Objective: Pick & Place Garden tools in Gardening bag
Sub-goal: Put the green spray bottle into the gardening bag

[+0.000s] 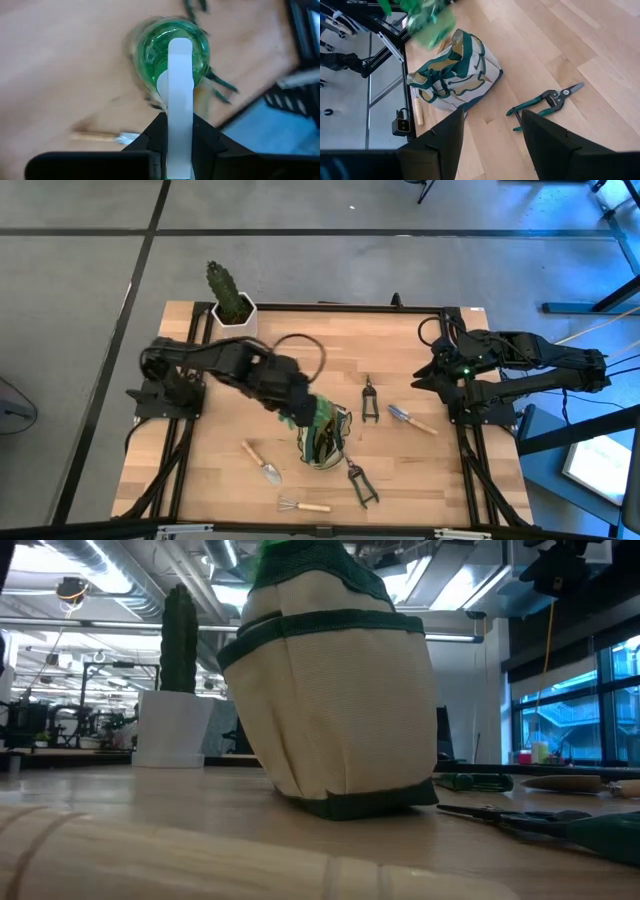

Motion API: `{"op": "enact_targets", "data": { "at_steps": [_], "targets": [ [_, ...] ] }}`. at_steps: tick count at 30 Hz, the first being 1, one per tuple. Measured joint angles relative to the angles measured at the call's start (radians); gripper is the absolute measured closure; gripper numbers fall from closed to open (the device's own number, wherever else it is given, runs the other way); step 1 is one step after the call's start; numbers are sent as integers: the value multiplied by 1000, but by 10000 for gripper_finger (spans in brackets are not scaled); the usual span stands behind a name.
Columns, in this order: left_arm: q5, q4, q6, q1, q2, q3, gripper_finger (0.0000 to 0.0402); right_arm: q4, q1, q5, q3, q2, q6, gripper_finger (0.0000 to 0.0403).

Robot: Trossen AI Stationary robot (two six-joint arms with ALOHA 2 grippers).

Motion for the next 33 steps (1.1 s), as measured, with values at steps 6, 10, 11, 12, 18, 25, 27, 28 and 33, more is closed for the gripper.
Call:
{"op": "enact_targets", "data": {
  "at_steps": [6,10,11,12,18,25,27,28,33],
  "targets": [
    [53,-14,98,48,81,55,358,0,1,-1,0,0,4,201],
    [106,-17,125,54,93,57,358,-1,2,-2,0,0,5,201],
    [118,-17,127,55,95,57,358,-2,2,-2,0,0,5,201],
    [131,-14,131,56,99,57,358,-2,2,-2,0,0,5,201],
    [197,40,158,43,132,57,358,-3,2,-2,0,0,7,200],
    [225,33,208,41,195,58,358,0,2,-2,0,0,3,200],
    [225,43,228,46,209,59,358,0,2,-1,0,0,0,200],
    [225,50,236,52,214,59,358,0,2,-1,0,0,0,200],
    [211,84,256,83,228,59,358,0,2,-1,0,0,0,200]
  ]
}}
